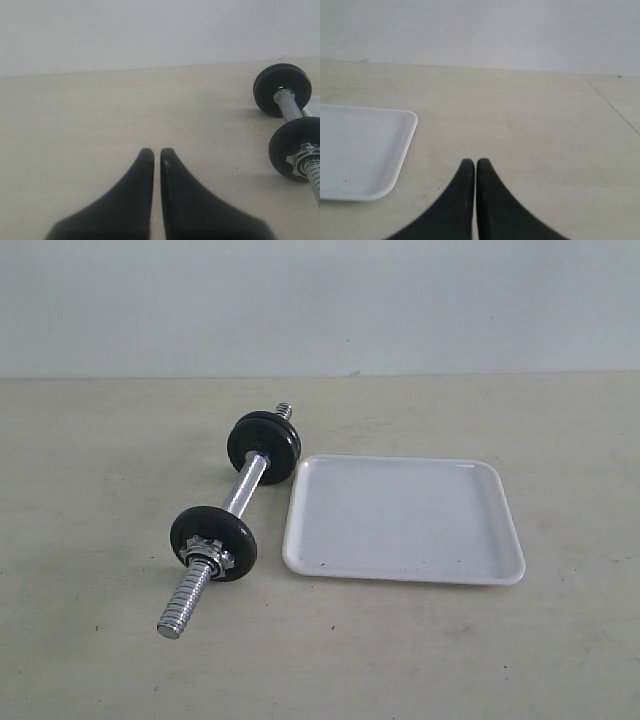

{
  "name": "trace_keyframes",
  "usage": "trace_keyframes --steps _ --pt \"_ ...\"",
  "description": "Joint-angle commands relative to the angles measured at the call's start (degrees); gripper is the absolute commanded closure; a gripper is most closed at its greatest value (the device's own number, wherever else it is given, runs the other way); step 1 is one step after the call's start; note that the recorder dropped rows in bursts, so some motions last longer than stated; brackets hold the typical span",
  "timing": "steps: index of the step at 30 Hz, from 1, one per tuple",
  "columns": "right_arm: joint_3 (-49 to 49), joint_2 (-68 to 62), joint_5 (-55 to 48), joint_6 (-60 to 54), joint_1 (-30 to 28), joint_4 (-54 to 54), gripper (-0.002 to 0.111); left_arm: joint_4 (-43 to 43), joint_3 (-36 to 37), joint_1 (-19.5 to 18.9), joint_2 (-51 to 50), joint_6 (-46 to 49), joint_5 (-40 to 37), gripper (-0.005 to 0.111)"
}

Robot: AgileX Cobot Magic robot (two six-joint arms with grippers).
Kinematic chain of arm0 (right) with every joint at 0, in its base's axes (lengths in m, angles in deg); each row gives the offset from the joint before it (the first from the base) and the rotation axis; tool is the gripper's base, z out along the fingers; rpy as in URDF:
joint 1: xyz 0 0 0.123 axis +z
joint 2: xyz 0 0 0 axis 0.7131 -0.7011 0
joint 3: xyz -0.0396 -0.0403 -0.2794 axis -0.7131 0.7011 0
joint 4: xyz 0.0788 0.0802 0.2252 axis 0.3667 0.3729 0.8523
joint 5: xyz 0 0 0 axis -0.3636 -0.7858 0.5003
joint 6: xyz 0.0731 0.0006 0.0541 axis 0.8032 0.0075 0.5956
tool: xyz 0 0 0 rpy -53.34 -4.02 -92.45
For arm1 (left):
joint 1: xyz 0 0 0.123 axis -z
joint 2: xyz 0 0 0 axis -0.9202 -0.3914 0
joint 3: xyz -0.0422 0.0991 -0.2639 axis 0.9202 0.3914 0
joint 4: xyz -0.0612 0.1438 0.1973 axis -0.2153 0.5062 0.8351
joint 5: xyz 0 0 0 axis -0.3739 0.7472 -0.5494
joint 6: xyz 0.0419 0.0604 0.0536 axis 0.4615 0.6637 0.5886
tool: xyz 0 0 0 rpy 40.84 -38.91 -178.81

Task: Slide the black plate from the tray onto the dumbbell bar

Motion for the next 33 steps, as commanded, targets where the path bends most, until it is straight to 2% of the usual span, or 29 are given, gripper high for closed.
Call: trace_keyframes --steps 1,9,16,19,25,30,33 --pt "0.0 0.1 -0.2 1.6 -0.2 -0.3 0.109 -0.2 0.2 0.6 0.2 -0.3 -0.1 0.102" --pt "0.0 0.0 -0.3 2.5 -0.2 -3.5 0.109 -0.2 0.2 0.6 0.2 -0.3 -0.1 0.102" --pt "0.0 0.0 -0.2 27.1 -0.2 -24.5 0.109 -0.2 0.2 0.6 0.2 -0.3 -0.1 0.102" --pt "0.0 0.0 -0.2 25.9 -0.2 -24.2 0.109 -0.2 0.2 0.6 0.2 -0.3 -0.1 0.102" --pt "0.0 0.0 -0.1 14.0 1.6 -14.0 0.109 -0.2 0.2 0.6 0.2 -0.3 -0.1 0.102" --pt "0.0 0.0 -0.1 15.4 7.0 -16.4 0.109 -0.2 0.2 0.6 0.2 -0.3 -0.1 0.102" --pt "0.0 0.0 -0.2 17.5 7.1 -18.4 0.109 -0.2 0.2 0.6 0.2 -0.3 -0.1 0.102"
